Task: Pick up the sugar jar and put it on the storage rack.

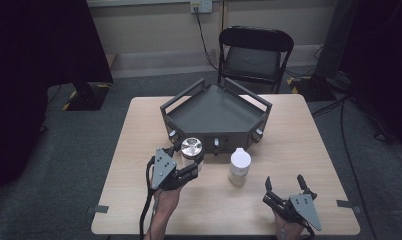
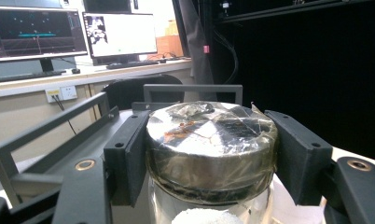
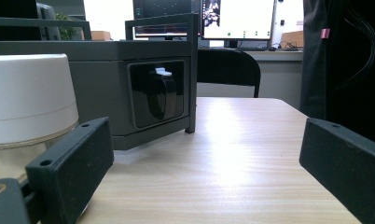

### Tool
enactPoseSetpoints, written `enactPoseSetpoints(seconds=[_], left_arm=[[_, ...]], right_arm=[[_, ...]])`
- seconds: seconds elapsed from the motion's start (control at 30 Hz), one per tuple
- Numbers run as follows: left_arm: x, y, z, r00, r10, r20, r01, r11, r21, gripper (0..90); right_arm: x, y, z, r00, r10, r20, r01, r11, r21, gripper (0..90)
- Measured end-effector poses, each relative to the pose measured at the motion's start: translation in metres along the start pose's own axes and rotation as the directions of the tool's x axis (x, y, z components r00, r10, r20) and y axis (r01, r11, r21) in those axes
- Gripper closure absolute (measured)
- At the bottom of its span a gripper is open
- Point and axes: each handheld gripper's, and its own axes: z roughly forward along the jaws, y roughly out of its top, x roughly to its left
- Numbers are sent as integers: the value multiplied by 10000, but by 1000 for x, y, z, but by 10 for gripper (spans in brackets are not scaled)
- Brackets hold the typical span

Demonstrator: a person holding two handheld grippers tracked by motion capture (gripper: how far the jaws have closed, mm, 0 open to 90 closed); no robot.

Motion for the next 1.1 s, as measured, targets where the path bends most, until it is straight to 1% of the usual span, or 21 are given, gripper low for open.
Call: enactPoseSetpoints(seconds=[0.13, 0.23, 0.3, 0.33, 0.37, 0.47, 0.5, 0.6, 0.63, 0.67, 0.7, 0.77, 0.83, 1.0, 1.1], left_arm=[[-2, 9, 7, 9997, 76, -221, -76, 10000, 4, 347], [-2, 15, 15, 9993, -27, -369, 26, 10000, -46, 347], [-2, 16, 17, 9992, -24, -408, 22, 10000, -39, 347], [-3, 18, 22, 9984, -9, -573, 7, 10000, -37, 347], [-3, 18, 22, 9984, -9, -573, 7, 10000, -37, 347], [-1, 18, 31, 9968, -161, -778, 149, 9998, -162, 347], [-1, 18, 31, 9968, -161, -778, 149, 9998, -162, 347], [-2, 21, 41, 9937, -108, -1116, 87, 9998, -190, 347], [-2, 21, 41, 9937, -108, -1116, 87, 9998, -190, 347], [-3, 24, 46, 9914, -207, -1289, 192, 9997, -125, 347], [-3, 24, 46, 9914, -207, -1289, 192, 9997, -125, 347], [-3, 27, 53, 9902, -281, -1366, 275, 9996, -69, 347], [-4, 28, 58, 9892, -172, -1459, 173, 9998, -5, 347], [-7, 27, 76, 9834, -43, -1813, 46, 10000, 15, 347], [-9, 26, 86, 9789, 54, -2041, -53, 10000, 11, 347]], right_arm=[[0, -1, 0, 10000, 14, 8, -14, 10000, -30, 18], [0, 0, 0, 10000, 5, 11, -5, 10000, 4, 18], [0, 1, 0, 10000, -1, 18, 1, 10000, 30, 18], [0, 1, 0, 10000, 17, 12, -17, 10000, 33, 18], [0, 1, 0, 10000, 17, 12, -17, 10000, 33, 18], [0, -1, 0, 10000, 2, 0, -2, 10000, -33, 18], [0, -1, 0, 10000, 2, 0, -2, 10000, -33, 18], [0, -1, 0, 10000, 16, 5, -16, 10000, -36, 18], [0, -1, 0, 10000, 16, 5, -16, 10000, -36, 18], [0, -1, 0, 10000, 2, -6, -2, 10000, -37, 18], [0, -1, 0, 10000, 2, -6, -2, 10000, -37, 18], [0, -1, 0, 10000, 9, -13, -9, 10000, -37, 18], [-1, -1, 0, 10000, -8, -23, 8, 10000, -31, 18], [0, -1, 0, 10000, 14, -16, -14, 10000, -49, 18], [0, -1, 0, 10000, 18, -4, -18, 10000, -56, 18]])
